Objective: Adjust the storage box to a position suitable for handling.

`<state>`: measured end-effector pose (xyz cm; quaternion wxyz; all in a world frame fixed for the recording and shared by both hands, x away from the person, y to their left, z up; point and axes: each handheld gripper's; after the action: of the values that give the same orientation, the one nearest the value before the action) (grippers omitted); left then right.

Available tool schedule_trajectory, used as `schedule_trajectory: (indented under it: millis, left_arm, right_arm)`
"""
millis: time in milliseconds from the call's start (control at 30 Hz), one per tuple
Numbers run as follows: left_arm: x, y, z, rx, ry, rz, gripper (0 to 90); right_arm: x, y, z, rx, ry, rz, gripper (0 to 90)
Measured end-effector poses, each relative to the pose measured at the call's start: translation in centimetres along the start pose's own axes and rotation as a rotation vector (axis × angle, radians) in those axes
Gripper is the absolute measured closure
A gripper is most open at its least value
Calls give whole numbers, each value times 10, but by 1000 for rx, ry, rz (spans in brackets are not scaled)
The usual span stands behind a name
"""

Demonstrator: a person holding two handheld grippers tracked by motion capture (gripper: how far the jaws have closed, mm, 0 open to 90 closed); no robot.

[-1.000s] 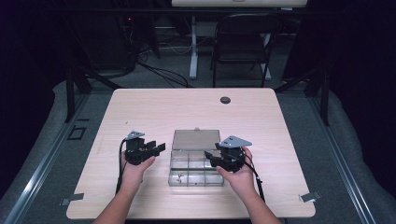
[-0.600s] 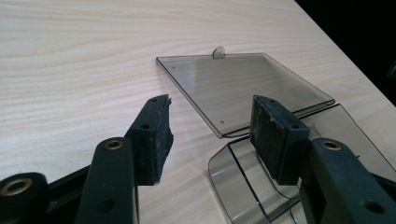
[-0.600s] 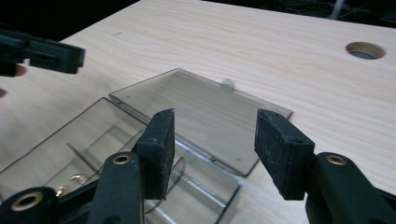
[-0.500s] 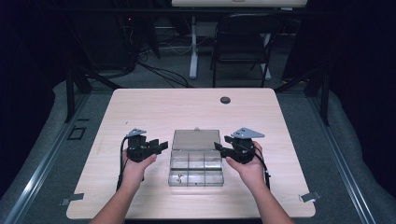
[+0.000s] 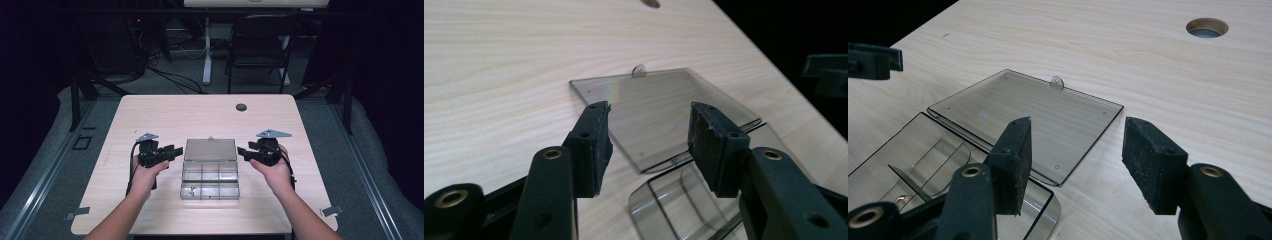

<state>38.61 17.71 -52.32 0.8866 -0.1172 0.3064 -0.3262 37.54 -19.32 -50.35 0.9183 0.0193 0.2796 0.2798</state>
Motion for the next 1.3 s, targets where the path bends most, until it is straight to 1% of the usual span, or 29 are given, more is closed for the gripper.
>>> schedule_trajectory:
  millis: [133, 267, 300, 333, 367, 433, 467, 533, 567, 600, 667, 733, 800, 867, 1000, 1067, 1100, 1167, 1233, 1267, 1300]
  left_arm:
    - [6, -3, 2, 36, 15, -11, 504]
    - [12, -7, 4, 41, 22, -26, 462]
    - [13, -7, 4, 23, 25, -40, 441]
    - [13, -7, 4, 23, 25, -40, 425]
    - [16, -7, 5, 19, 29, -49, 425]
    - [18, -6, 6, 7, 32, -53, 433]
    - [20, -6, 5, -11, 28, -54, 438]
    - [21, -4, 5, -15, 31, -50, 439]
    - [23, -2, 6, -35, 29, -41, 444]
    - [25, -1, 5, -42, 28, -35, 444]
    - [27, 1, 5, -48, 33, -23, 444]
    - [31, 4, 5, -56, 40, -15, 441]
    - [33, 6, 5, -74, 43, -7, 439]
    - [36, 8, 5, -85, 50, 5, 444]
    - [42, 10, 4, -90, 64, 22, 448]
    - [45, 12, 3, -100, 85, 31, 444]
    - [47, 13, 2, -106, 93, 42, 445]
    - [49, 14, 1, -114, 91, 42, 449]
    - [52, 15, 1, -126, 90, 32, 466]
    - [53, 15, 1, -130, 87, 31, 470]
    - [54, 15, 2, -135, 89, 32, 469]
  right_arm:
    - [2, 1, 6, -8, 16, 0, 438]
    - [7, 3, 7, -6, 33, 2, 395]
    - [8, 3, 6, -4, 39, 2, 386]
    - [10, 3, 6, -3, 47, -4, 383]
    - [12, 3, 6, 0, 52, -6, 383]
    - [16, 1, 5, 6, 60, -12, 383]
    - [17, 0, 5, 10, 60, -16, 383]
    - [19, -1, 5, 10, 66, -22, 383]
    - [23, -2, 4, 17, 67, -30, 384]
    - [24, -2, 4, 19, 66, -29, 385]
    - [28, -2, 4, 21, 68, -21, 390]
    - [31, -2, 4, 41, 71, -6, 390]
    - [35, -2, 4, 36, 84, -7, 390]
    - [38, -2, 4, 33, 84, -6, 390]
    - [45, -4, 5, 35, 91, -13, 390]
    - [49, -5, 5, 35, 99, -17, 390]
    - [51, -6, 4, 26, 101, -24, 390]
    - [54, -7, 4, 29, 111, -29, 392]
    - [58, -8, 4, 37, 116, -32, 394]
    - [61, -9, 3, 49, 122, -20, 394]
    - [63, -9, 3, 49, 131, -15, 394]
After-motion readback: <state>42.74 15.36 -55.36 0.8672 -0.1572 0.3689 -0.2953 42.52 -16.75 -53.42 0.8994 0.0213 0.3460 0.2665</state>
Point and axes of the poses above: each handheld gripper's, and its own axes: x roughly forward along the jaws, z roughly out of its top, y roughly to its left, and after that the axes turned 4 degrees about -y, right-handed
